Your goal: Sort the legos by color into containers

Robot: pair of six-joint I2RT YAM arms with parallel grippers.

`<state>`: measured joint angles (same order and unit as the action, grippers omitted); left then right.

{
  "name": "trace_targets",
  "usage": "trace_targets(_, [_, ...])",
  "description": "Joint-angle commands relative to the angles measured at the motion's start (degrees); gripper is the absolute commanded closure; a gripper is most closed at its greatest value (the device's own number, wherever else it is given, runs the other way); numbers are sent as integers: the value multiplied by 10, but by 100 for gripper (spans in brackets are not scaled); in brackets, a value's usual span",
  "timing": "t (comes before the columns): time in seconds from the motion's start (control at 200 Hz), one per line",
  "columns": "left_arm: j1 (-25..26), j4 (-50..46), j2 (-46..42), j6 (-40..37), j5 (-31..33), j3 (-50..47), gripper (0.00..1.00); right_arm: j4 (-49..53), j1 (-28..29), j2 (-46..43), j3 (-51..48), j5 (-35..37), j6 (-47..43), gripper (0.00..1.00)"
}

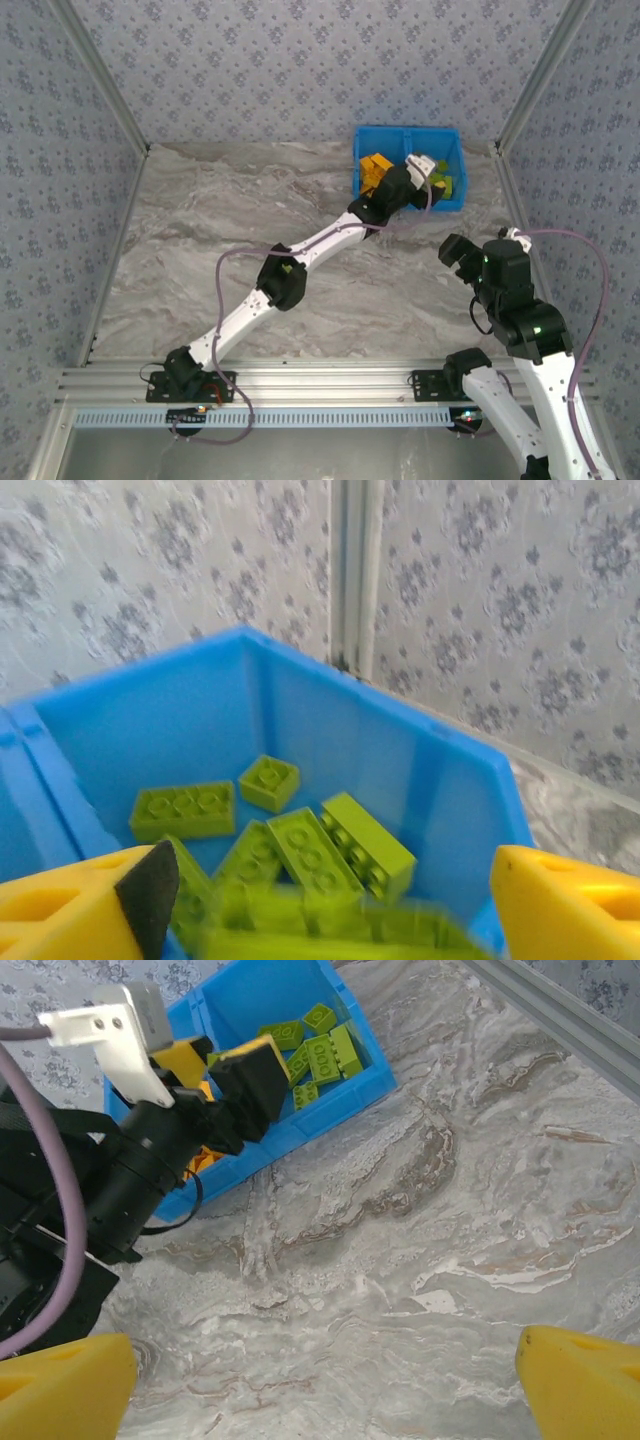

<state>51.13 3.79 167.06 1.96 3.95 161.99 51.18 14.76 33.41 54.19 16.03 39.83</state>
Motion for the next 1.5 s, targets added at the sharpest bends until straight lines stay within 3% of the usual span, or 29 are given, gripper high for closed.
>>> trace_targets(0.0, [-9,46,-15,-2,10,31,8,5,-1,-3,-6,-5,-7,0])
trace_targets(0.08, [-8,35,-29,5,11,30,1,5,-2,-4,-5,-6,-7,0])
trace_targets(0.275, [-10,-24,-92,49,5,28,1,13,-2,-3,2,-13,-8,0])
trace_targets(0.355, [-12,-95,-141,87,8,27,1,14,-1,2,10,-23,-27,0])
trace_targets(0.475, [-26,-237,-252,156,-8,-9,1,-30,0,30,5,-127,-108,0])
trace_targets(0.535, [-43,-282,-327,175,-18,-78,1,-47,8,56,-3,-192,-134,1])
trace_targets(0.605, [-69,-289,-441,189,-24,-228,1,-75,41,95,-12,-247,-161,2])
trace_targets(0.76, [-165,-239,-712,231,-40,-611,1,-158,190,191,-23,-220,-218,0])
trace_targets(0.954, [-254,-366,-977,218,5,-852,1,-233,327,429,62,-230,-299,0])
trace_targets(1.044, [-284,-419,-1074,230,12,-924,1,-255,355,549,122,-231,-336,0])
trace_targets(1.214, [-310,-536,-1198,246,34,-997,1,-269,357,730,239,-229,-359,5])
trace_targets(1.359, [-317,-564,-1261,264,43,-1038,1,-253,357,822,304,-230,-376,14])
trace_targets(1.494, [-318,-553,-1267,271,41,-1058,1,-249,359,867,337,-249,-379,25])
